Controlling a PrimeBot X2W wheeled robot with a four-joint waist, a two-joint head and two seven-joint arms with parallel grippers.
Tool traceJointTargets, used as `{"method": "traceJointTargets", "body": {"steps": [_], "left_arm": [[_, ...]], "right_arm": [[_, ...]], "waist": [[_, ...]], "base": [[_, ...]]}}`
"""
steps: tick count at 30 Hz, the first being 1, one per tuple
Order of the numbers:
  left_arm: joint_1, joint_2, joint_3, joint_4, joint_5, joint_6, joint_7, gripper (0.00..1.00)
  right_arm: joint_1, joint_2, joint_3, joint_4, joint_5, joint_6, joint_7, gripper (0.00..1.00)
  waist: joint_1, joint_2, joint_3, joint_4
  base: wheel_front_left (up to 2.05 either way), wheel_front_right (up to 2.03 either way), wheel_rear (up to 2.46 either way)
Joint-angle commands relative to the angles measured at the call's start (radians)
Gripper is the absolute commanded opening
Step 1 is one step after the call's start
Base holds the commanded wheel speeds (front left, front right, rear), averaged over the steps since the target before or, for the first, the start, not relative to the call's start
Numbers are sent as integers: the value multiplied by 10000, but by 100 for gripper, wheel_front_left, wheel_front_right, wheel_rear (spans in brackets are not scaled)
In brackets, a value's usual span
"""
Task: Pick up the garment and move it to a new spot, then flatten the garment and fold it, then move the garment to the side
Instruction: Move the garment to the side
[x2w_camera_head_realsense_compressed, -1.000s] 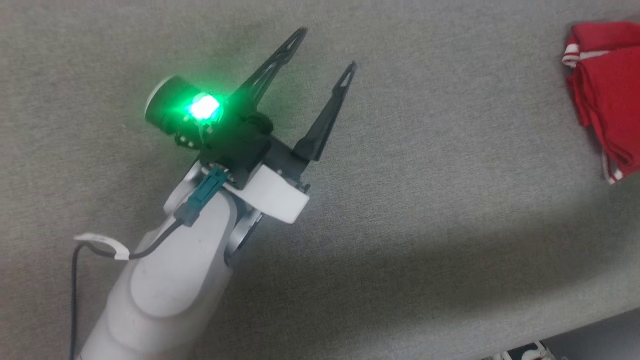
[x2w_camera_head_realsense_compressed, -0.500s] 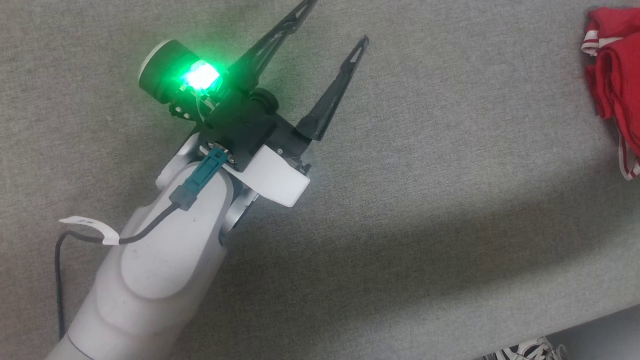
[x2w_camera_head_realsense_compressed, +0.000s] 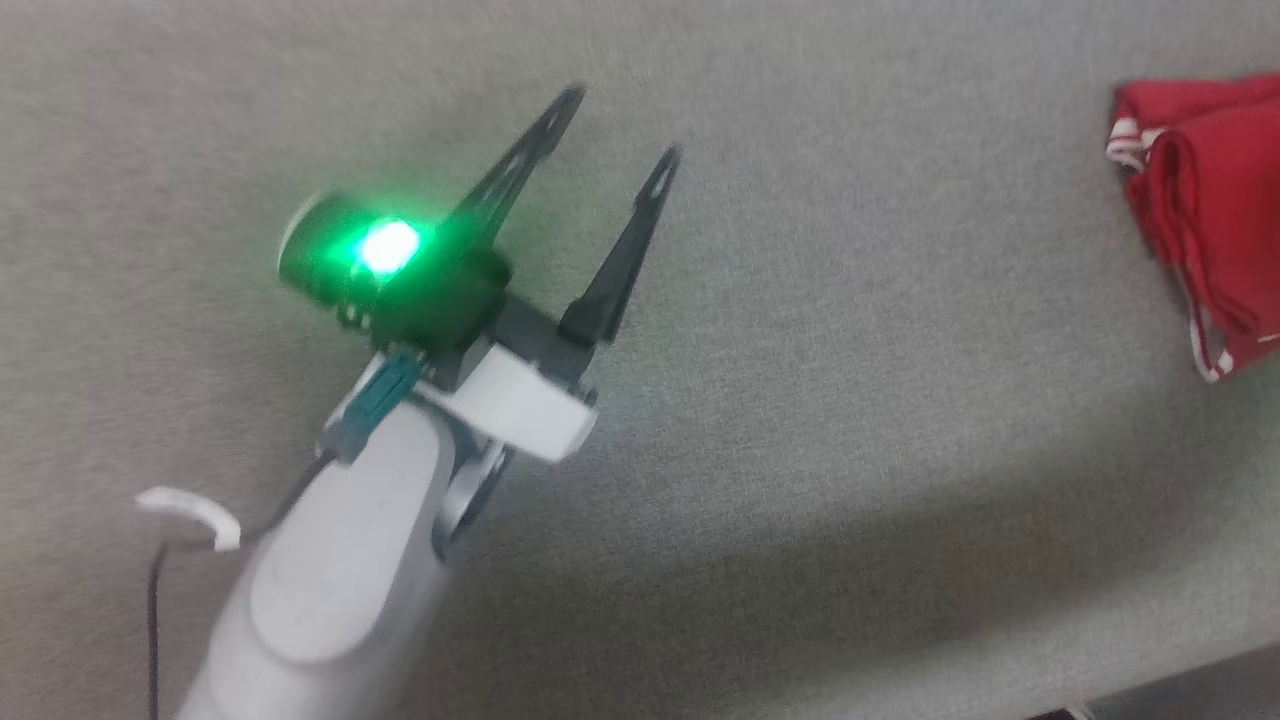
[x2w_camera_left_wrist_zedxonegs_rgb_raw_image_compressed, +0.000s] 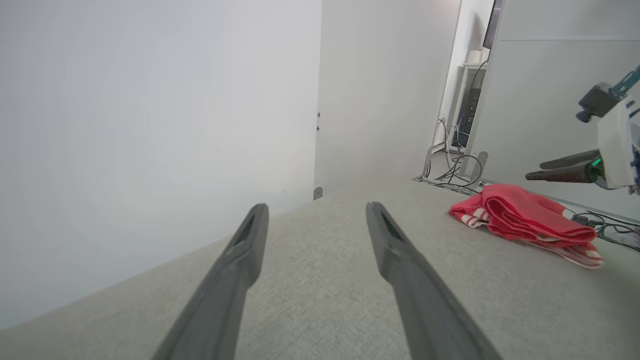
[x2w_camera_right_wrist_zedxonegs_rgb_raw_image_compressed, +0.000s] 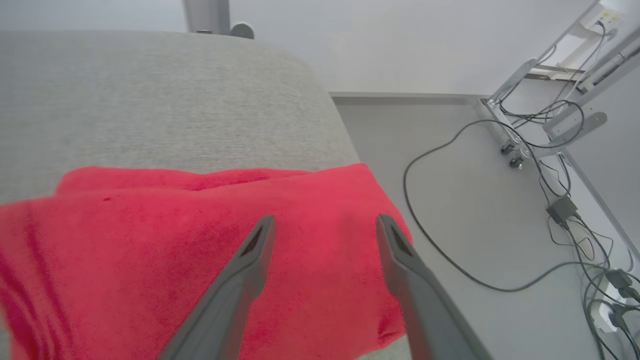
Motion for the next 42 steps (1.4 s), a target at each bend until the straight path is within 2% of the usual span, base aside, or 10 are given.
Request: {"method": "traceJointTargets", "body": {"steps": [1, 7, 13, 17, 20, 27, 42], "left_arm": [[527, -120, 173, 12, -94, -15, -42, 100], [2192, -319, 1022, 198, -331, -16, -42, 100], [3451, -403, 1627, 544, -483, -16, -42, 100], [4301, -437, 2037, 824, -559, -17, -43, 100], [4902, -489, 2349, 950, -573, -17, -43, 100], [5942, -508, 3020, 936, -639, -17, -43, 100], [6994, -591, 3732, 438, -599, -18, -43, 100]], "right_arm": [[303, 48, 217, -211, 69, -19, -168, 100], [1182, 273, 1260, -1108, 49, -19, -585, 100], [2059, 610, 1706, -1655, 191, -19, -949, 100], [2750, 900, 1577, -1991, 319, -19, -1128, 100], [3316, 1136, 1104, -2281, 244, -19, -1186, 100], [5302, 1969, -650, -3743, -1031, -19, -1181, 100], [8524, 3303, -3330, -6415, -2849, -17, -1184, 100]], "waist": [[0, 0, -882, 394], [0, 0, -2204, 1110], [0, 0, -3196, 1812], [0, 0, -3939, 2327], [0, 0, -4521, 2685], [0, 0, -5395, 3181], [0, 0, -6137, 3219]], "base": [[0, 0, 0], [0, 0, 0], [0, 0, 0], [0, 0, 0], [0, 0, 0], [0, 0, 0], [0, 0, 0]]}}
